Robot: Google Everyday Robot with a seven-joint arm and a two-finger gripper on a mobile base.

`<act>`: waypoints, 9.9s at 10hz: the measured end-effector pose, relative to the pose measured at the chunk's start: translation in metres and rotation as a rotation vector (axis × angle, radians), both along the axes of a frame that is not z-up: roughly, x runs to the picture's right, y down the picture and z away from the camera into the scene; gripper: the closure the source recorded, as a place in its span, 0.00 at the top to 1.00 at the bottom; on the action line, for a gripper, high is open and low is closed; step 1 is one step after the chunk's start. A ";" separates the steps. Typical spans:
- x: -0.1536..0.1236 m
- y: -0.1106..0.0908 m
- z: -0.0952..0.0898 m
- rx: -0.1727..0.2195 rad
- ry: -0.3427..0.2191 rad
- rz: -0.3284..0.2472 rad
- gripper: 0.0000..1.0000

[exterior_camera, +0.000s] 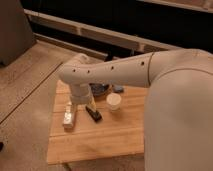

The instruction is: Drag the ceramic bowl in a circle

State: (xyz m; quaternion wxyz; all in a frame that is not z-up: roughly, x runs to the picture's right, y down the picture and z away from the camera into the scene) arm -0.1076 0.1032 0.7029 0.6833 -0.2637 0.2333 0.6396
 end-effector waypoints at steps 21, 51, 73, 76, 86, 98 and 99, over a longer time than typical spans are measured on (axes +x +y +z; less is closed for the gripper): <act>0.027 -0.080 -0.034 0.445 -0.258 0.617 0.65; 0.123 -0.150 0.200 0.453 -0.379 0.331 0.65; 0.067 -0.120 0.313 0.144 -0.324 0.218 0.22; 0.072 -0.128 0.314 0.168 -0.315 0.229 0.00; 0.097 -0.111 0.242 0.279 -0.355 0.105 0.00; 0.151 -0.144 0.298 0.200 -0.237 0.208 0.00; 0.135 -0.161 0.301 0.221 -0.269 0.192 0.00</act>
